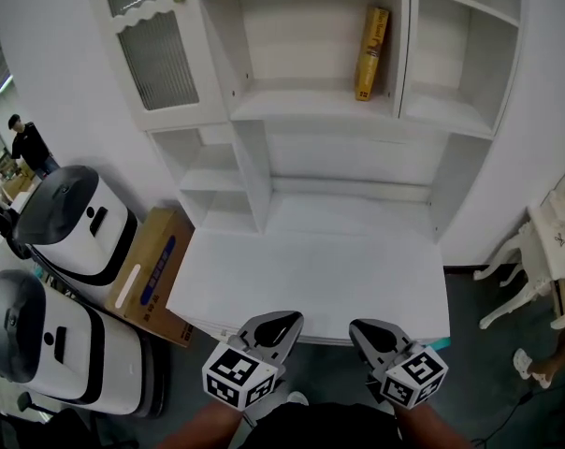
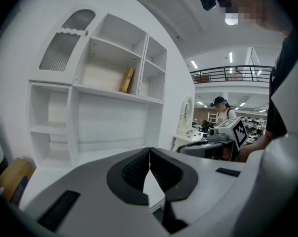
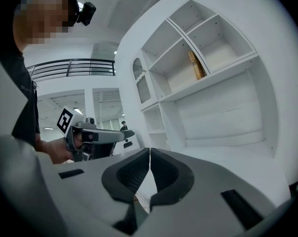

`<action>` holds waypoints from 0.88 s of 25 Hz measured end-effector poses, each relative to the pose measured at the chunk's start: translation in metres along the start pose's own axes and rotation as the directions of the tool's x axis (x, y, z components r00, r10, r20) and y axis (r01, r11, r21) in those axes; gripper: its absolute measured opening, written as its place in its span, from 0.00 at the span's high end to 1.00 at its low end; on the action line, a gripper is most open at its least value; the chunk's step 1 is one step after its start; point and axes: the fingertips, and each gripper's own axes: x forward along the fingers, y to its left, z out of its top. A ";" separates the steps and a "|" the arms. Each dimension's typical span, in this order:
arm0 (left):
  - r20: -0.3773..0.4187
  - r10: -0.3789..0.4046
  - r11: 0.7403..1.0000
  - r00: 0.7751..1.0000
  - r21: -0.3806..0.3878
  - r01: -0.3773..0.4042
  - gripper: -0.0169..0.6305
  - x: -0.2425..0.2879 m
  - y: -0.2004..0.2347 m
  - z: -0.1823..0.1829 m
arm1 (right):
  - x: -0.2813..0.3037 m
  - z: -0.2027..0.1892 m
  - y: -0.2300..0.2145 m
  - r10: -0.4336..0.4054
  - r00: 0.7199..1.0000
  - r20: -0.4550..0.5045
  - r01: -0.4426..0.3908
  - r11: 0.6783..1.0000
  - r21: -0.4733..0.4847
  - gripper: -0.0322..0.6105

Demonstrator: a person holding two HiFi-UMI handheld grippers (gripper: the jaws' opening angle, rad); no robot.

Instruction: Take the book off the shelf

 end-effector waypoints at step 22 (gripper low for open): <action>-0.004 -0.030 0.999 1.000 -0.027 0.030 0.96 0.020 0.098 0.009 | 0.080 0.038 -0.038 -0.102 0.993 0.058 0.101 0.995 0.014 0.90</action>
